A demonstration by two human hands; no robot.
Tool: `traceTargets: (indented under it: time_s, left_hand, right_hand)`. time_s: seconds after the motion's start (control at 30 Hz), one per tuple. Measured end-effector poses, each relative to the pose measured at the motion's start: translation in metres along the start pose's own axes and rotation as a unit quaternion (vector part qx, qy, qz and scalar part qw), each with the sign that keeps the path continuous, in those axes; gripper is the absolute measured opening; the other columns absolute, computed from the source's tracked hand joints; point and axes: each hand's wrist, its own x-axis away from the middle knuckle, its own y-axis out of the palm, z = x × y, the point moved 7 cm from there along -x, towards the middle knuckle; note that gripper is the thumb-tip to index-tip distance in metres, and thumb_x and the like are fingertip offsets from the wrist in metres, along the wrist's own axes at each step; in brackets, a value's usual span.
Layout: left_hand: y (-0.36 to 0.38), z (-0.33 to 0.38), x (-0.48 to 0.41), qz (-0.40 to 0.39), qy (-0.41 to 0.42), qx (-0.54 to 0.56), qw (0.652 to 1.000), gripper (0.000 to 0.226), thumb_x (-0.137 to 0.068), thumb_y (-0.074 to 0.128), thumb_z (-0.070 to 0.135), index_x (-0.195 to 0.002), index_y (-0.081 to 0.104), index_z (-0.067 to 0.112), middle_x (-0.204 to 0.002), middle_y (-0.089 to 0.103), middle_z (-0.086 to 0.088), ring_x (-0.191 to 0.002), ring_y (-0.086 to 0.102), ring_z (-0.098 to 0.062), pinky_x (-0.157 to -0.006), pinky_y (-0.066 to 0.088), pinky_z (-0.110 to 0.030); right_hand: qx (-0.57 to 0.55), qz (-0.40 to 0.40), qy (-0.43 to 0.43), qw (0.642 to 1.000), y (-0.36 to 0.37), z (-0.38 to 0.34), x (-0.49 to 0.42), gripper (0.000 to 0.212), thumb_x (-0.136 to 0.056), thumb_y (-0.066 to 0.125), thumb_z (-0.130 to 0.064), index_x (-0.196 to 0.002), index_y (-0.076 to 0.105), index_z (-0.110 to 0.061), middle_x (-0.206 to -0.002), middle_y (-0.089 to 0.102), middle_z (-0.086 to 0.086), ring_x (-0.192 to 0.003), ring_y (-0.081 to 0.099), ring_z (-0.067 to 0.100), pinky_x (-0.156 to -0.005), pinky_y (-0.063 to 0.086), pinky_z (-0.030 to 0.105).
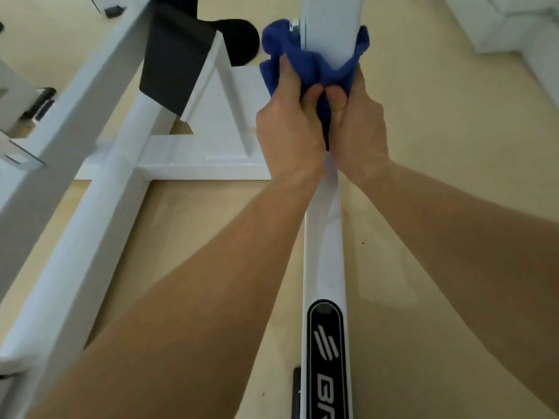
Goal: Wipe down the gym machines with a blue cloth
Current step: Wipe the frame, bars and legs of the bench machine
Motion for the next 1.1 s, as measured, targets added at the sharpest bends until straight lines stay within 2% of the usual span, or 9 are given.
traceTargets:
  time_s: [0.1, 0.17, 0.27, 0.47, 0.6, 0.7, 0.83, 0.93, 1.1]
  left_hand:
    - [0.005, -0.035, 0.024, -0.057, -0.054, -0.109, 0.991, 0.023, -0.098, 0.055, 0.027, -0.090, 0.067, 0.009, -0.081, 0.067, -0.006, -0.079, 0.061, -0.025, -0.062, 0.033, -0.027]
    - [0.000, -0.043, 0.018, -0.068, -0.066, -0.102, 0.990, 0.028, -0.096, 0.057, 0.028, -0.074, 0.063, 0.012, -0.072, 0.060, -0.002, -0.073, 0.055, -0.024, -0.059, 0.027, -0.022]
    - [-0.006, -0.031, -0.008, -0.075, -0.053, -0.062, 0.994, 0.041, -0.093, 0.061, 0.026, -0.056, 0.045, 0.024, -0.059, 0.049, 0.006, -0.061, 0.049, -0.018, -0.056, 0.032, -0.021]
    - [0.011, -0.053, -0.009, -0.137, -0.067, -0.082, 0.985, 0.038, -0.094, 0.062, 0.023, -0.059, 0.047, 0.021, -0.061, 0.049, 0.005, -0.061, 0.050, -0.015, -0.049, 0.031, -0.014]
    - [0.027, -0.071, -0.009, -0.193, -0.073, -0.135, 0.969, 0.029, -0.094, 0.061, 0.028, -0.069, 0.054, 0.015, -0.060, 0.049, 0.008, -0.057, 0.047, -0.008, -0.043, 0.031, -0.013]
    - [0.030, -0.080, 0.003, -0.228, -0.069, -0.183, 0.954, 0.034, -0.095, 0.058, 0.030, -0.065, 0.054, 0.015, -0.058, 0.047, 0.009, -0.055, 0.044, -0.008, -0.045, 0.025, -0.016]
    - [0.031, -0.107, 0.043, -0.307, -0.106, -0.185, 0.928, 0.048, -0.097, 0.057, 0.030, -0.052, 0.047, 0.017, -0.051, 0.049, 0.005, -0.050, 0.044, -0.006, -0.047, 0.029, -0.023]
    - [0.038, -0.121, 0.064, -0.376, -0.109, -0.236, 0.890, 0.044, -0.094, 0.060, 0.032, -0.054, 0.048, 0.018, -0.055, 0.049, 0.003, -0.055, 0.047, -0.012, -0.051, 0.032, -0.026]
    - [0.037, -0.106, 0.042, -0.366, -0.062, -0.265, 0.890, 0.032, -0.088, 0.063, 0.031, -0.060, 0.054, 0.019, -0.067, 0.063, -0.003, -0.065, 0.059, -0.021, -0.057, 0.044, -0.028]
  right_hand:
    - [0.036, -0.081, 0.036, 0.995, 0.006, 0.022, 0.024, 0.050, -0.105, 0.036, -0.042, -0.152, 0.032, -0.024, -0.110, 0.066, 0.001, -0.088, 0.062, 0.012, -0.062, 0.040, 0.013]
    - [0.054, -0.102, 0.029, 0.993, 0.008, 0.022, 0.025, 0.050, -0.106, 0.034, -0.042, -0.151, 0.034, -0.020, -0.123, 0.064, 0.005, -0.097, 0.059, 0.013, -0.064, 0.035, 0.014]
    - [0.044, -0.101, 0.013, 0.994, 0.003, 0.010, 0.006, 0.054, -0.106, 0.033, -0.044, -0.153, 0.030, -0.018, -0.135, 0.059, 0.003, -0.113, 0.057, 0.016, -0.080, 0.036, 0.017]
    - [0.071, -0.164, 0.043, 0.983, 0.014, 0.031, 0.009, 0.047, -0.107, 0.033, -0.042, -0.144, 0.041, -0.015, -0.131, 0.059, 0.006, -0.106, 0.056, 0.017, -0.084, 0.038, 0.025]
    - [0.158, -0.208, 0.144, 0.955, 0.028, 0.053, 0.012, 0.037, -0.107, 0.036, -0.035, -0.112, 0.057, -0.006, -0.106, 0.062, 0.016, -0.092, 0.057, 0.028, -0.063, 0.039, 0.030]
    - [0.180, -0.214, 0.167, 0.945, 0.036, 0.061, 0.022, 0.033, -0.107, 0.038, -0.026, -0.113, 0.059, -0.002, -0.111, 0.063, 0.023, -0.097, 0.060, 0.035, -0.073, 0.045, 0.035]
    - [0.115, -0.199, 0.190, 0.954, 0.036, 0.089, 0.058, 0.015, -0.103, 0.045, -0.029, -0.099, 0.051, -0.016, -0.096, 0.061, 0.010, -0.087, 0.059, 0.028, -0.072, 0.039, 0.032]
    - [0.125, -0.212, 0.201, 0.948, 0.033, 0.113, 0.091, 0.019, -0.101, 0.052, -0.030, -0.106, 0.056, -0.013, -0.097, 0.063, 0.005, -0.090, 0.061, 0.024, -0.072, 0.040, 0.030]
    - [0.152, -0.184, 0.158, 0.958, 0.023, 0.102, 0.060, 0.019, -0.097, 0.060, -0.032, -0.095, 0.063, -0.013, -0.077, 0.061, -0.003, -0.067, 0.057, 0.009, -0.049, 0.035, 0.019]
